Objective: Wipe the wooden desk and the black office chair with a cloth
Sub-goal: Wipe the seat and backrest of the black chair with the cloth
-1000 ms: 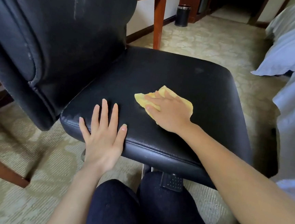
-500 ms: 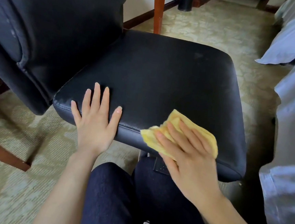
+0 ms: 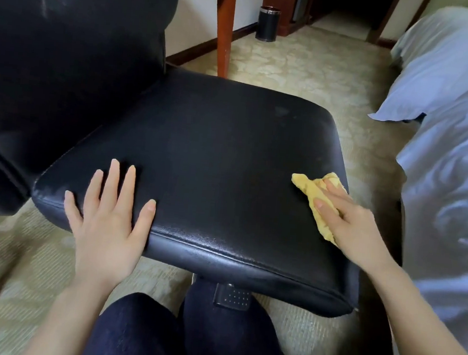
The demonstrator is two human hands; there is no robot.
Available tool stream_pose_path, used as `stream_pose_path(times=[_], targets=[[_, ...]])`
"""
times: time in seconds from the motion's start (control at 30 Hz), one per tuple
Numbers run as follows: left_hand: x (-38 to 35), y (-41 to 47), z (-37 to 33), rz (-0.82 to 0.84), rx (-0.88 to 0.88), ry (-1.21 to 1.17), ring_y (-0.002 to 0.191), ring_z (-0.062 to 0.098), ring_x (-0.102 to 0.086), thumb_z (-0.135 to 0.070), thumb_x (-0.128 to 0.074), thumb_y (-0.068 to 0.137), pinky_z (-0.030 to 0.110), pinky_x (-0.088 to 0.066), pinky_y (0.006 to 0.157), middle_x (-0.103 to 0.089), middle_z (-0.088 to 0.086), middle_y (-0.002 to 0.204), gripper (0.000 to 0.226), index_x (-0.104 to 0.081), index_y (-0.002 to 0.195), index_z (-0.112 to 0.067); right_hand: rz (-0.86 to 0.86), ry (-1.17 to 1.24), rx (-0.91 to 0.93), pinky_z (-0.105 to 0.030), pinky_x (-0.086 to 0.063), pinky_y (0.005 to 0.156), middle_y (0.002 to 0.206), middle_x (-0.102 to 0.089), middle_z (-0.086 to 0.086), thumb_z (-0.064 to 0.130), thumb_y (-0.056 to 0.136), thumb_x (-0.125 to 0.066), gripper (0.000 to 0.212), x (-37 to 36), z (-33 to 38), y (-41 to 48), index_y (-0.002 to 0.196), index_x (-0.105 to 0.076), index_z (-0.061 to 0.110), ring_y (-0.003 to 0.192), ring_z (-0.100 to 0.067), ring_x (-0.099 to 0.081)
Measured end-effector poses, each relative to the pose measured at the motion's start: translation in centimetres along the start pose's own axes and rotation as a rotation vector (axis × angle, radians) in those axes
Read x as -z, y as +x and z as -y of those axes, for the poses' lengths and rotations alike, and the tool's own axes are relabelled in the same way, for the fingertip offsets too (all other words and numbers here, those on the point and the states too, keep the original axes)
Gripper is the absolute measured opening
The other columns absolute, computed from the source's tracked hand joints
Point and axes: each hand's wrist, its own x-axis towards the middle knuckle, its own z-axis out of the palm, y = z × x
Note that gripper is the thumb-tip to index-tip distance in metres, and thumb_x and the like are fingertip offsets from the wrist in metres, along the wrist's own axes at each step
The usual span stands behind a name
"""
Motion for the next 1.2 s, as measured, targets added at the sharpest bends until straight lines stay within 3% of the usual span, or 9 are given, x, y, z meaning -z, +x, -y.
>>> stream_pose_path(times=[0.1, 0.2, 0.27, 0.37, 0.43, 0.57, 0.67, 0.83, 1.2], targets=[[0.0, 0.1, -0.1, -0.004, -0.003, 0.021, 0.143, 0.026, -0.017, -0.055, -0.017, 0.091, 0.055, -0.001, 0.113, -0.022, 0.003, 0.157, 0.069, -0.029, 0.148, -0.019, 0.031, -0.072, -0.002, -0.006, -0.022, 0.088, 0.127, -0.056, 0.011, 0.032, 0.100, -0.042, 0.034, 0.4, -0.2, 5.8, 0.126, -0.050, 0.053, 0.124, -0.010, -0.042], [-0.1, 0.1, -0.3, -0.009, 0.001, 0.029, 0.143, 0.026, -0.018, -0.053, -0.018, 0.092, 0.055, -0.002, 0.112, -0.023, 0.004, 0.157, 0.067, -0.030, 0.148, -0.018, 0.052, -0.193, 0.037, -0.027, -0.033, 0.098, 0.091, -0.052, 0.021, 0.032, 0.101, -0.031, 0.033, -0.2, 0.0, 11.1, 0.122, -0.054, 0.044, 0.114, -0.009, -0.040], [-0.2, -0.1, -0.5, -0.020, 0.001, 0.035, 0.143, 0.026, -0.020, -0.051, -0.019, 0.092, 0.054, -0.003, 0.113, -0.024, 0.004, 0.156, 0.066, -0.031, 0.148, -0.018, 0.012, -0.246, 0.002, -0.026, -0.029, 0.093, 0.087, -0.051, 0.027, 0.033, 0.101, -0.028, 0.033, -0.6, 0.2, 14.1, 0.117, -0.056, 0.040, 0.121, -0.011, -0.037], [-0.2, -0.2, -0.5, -0.046, -0.002, 0.039, 0.141, 0.028, -0.025, -0.049, -0.022, 0.093, 0.055, -0.006, 0.112, -0.027, 0.005, 0.155, 0.063, -0.034, 0.146, -0.017, 0.004, -0.324, -0.115, -0.032, -0.027, 0.105, 0.122, -0.056, 0.009, 0.040, 0.099, -0.021, 0.042, -1.2, 0.3, 18.4, 0.114, -0.059, 0.035, 0.136, -0.011, -0.027], [-0.4, -0.1, -0.7, -0.069, -0.010, 0.045, 0.139, 0.029, -0.028, -0.046, -0.024, 0.093, 0.056, -0.009, 0.111, -0.031, 0.005, 0.153, 0.061, -0.036, 0.145, -0.017, 0.023, -0.400, -0.171, -0.039, -0.028, 0.108, 0.130, -0.052, 0.003, 0.043, 0.097, -0.017, 0.047, -1.5, 0.8, 20.6, 0.110, -0.060, 0.032, 0.137, -0.012, -0.025], [-0.6, 0.3, -0.9, -0.075, -0.013, 0.071, 0.139, 0.028, -0.029, -0.043, -0.025, 0.093, 0.054, -0.009, 0.111, -0.032, 0.003, 0.153, 0.058, -0.037, 0.145, -0.019, 0.043, -0.516, -0.217, -0.043, -0.019, 0.113, 0.151, -0.032, 0.001, 0.042, 0.100, -0.017, 0.052, -2.7, 2.7, 23.6, 0.145, -0.034, 0.023, 0.143, -0.022, -0.016], [-0.6, 0.4, -0.8, -0.054, 0.007, 0.085, 0.140, 0.027, -0.028, -0.043, -0.023, 0.093, 0.053, -0.008, 0.111, -0.032, 0.002, 0.153, 0.059, -0.036, 0.145, -0.019, 0.086, -0.536, -0.225, -0.044, -0.013, 0.116, 0.155, -0.027, 0.003, 0.042, 0.099, -0.015, 0.054, -3.6, 3.6, 24.2, 0.150, -0.023, 0.024, 0.145, -0.021, -0.008], [-0.5, 0.2, -0.9, -0.046, 0.007, 0.095, 0.139, 0.028, -0.031, -0.043, -0.023, 0.094, 0.054, -0.011, 0.111, -0.036, 0.002, 0.151, 0.058, -0.040, 0.143, -0.019, 0.166, -0.571, 0.002, -0.041, -0.026, 0.110, 0.137, -0.048, 0.002, 0.035, 0.099, -0.017, 0.046, -4.8, 5.3, 22.4, 0.139, -0.039, 0.029, 0.135, -0.023, -0.031], [0.3, 0.6, -0.2, 0.032, -0.014, 0.096, 0.144, 0.022, -0.019, -0.049, -0.010, 0.093, 0.050, -0.004, 0.115, -0.027, -0.002, 0.155, 0.064, -0.031, 0.147, -0.024, 0.306, -0.455, 0.485, -0.029, -0.014, 0.114, 0.146, -0.042, 0.006, 0.032, 0.103, -0.031, 0.041, -8.2, 9.2, 13.2, 0.142, -0.036, 0.042, 0.143, -0.012, -0.021]])
